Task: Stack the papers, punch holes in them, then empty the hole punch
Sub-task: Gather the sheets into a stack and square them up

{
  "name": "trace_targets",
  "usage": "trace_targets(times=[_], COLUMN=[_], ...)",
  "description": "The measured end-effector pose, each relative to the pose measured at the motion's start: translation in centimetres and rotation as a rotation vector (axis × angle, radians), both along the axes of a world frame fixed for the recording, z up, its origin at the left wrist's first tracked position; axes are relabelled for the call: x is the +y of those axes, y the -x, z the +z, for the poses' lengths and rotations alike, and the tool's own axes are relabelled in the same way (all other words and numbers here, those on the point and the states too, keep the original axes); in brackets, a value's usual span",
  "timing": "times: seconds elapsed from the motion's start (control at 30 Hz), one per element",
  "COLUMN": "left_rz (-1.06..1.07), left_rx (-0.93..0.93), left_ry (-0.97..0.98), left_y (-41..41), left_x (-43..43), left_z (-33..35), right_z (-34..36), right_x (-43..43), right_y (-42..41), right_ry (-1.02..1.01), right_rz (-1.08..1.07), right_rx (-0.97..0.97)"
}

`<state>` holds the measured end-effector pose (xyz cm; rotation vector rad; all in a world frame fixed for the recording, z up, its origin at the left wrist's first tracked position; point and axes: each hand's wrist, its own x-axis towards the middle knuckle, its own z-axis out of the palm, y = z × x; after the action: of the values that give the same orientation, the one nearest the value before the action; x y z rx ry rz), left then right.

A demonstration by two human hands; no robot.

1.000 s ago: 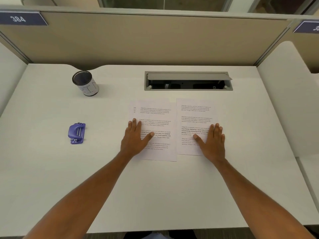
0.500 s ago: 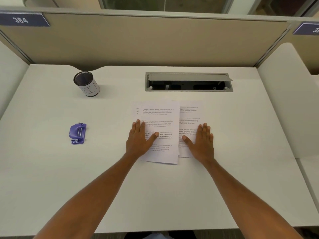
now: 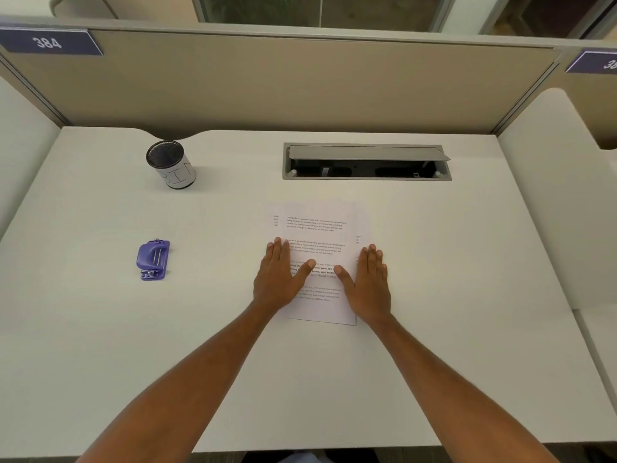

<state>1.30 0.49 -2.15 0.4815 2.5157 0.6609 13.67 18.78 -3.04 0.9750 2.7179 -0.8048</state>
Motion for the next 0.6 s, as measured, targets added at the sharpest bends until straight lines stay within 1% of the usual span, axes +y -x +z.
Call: trace_targets(times=[0.13, 0.23, 0.3, 0.4, 0.47, 0.6], left_rz=[-0.011, 0.013, -0.001, -0.09, -0.137, -0.133], left_rx=[-0.014, -0.052, -0.036, 0.001, 0.0, 0.007], left_ry=[-0.029, -0.105, -0.136, -0.148, -0.142, -0.142], left_y=[-1.2, -1.6, -1.7, -2.0, -2.3, -3.1], left_x=[0.7, 0.8, 0.4, -0.6, -1.0, -0.5], left_z=[0.0, 0.1, 0.0, -0.5, -0.9, -1.1], right_z=[0.0, 0.2, 0.4, 0.8, 1.1, 1.5], right_x=[-0.7, -0.7, -0.4, 0.0, 0.0, -0.5], right_y=[0.1, 0.1, -0.1, -0.2, -0.1, 0.3], right_ry=[0.008, 0.008, -0.043, -0.166, -0.163, -0.104], right_rz=[0.007, -0.01, -0.065, -0.156, -0.169, -0.184], right_rx=[0.017, 0.035, 0.049, 0.035, 0.021, 0.049])
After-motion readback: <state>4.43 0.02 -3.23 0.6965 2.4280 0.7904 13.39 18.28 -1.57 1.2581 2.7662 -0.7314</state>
